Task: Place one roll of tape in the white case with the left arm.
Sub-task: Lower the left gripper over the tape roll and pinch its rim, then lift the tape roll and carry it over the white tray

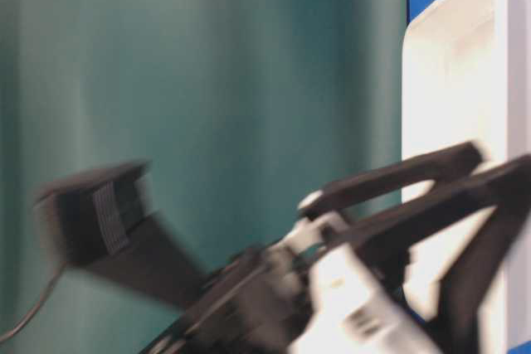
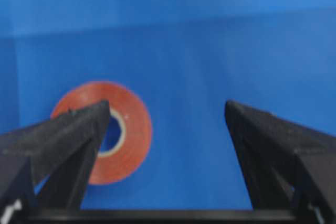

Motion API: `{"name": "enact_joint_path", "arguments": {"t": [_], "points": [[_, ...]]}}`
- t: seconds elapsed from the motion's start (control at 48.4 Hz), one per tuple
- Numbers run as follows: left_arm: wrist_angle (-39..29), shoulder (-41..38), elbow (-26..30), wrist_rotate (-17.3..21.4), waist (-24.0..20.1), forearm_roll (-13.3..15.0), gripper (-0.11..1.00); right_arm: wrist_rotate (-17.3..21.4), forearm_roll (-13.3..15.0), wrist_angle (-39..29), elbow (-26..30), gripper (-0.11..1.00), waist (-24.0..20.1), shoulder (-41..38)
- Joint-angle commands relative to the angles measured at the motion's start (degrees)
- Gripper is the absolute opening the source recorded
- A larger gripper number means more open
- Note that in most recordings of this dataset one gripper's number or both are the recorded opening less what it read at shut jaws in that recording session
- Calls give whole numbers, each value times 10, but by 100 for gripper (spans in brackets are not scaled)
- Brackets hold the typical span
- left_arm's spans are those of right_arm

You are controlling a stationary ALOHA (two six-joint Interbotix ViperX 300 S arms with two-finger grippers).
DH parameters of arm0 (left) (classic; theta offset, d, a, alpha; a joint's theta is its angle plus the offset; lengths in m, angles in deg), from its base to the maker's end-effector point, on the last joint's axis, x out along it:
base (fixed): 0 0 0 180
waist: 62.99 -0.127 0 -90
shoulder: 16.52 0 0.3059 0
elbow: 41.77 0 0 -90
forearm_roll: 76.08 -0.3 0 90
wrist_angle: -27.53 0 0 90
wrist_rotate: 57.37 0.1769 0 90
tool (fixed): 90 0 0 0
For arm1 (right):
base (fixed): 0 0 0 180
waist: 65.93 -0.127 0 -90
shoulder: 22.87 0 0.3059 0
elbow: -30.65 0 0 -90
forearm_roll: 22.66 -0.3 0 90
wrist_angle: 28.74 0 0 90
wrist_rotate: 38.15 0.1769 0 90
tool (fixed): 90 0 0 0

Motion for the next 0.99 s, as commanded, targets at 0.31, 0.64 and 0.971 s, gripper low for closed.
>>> {"name": "enact_joint_path", "arguments": {"t": [0.31, 0.64, 0.971], "points": [[-30, -83, 44, 0, -14, -2, 86, 0, 1, 1, 3, -11, 2, -11], [-57, -120, 60, -1, -13, -2, 79, 0, 1, -5, 3, -11, 2, -11], [-150, -108, 98, 0, -11, -4, 26, 0, 1, -5, 3, -11, 2, -11]]}}
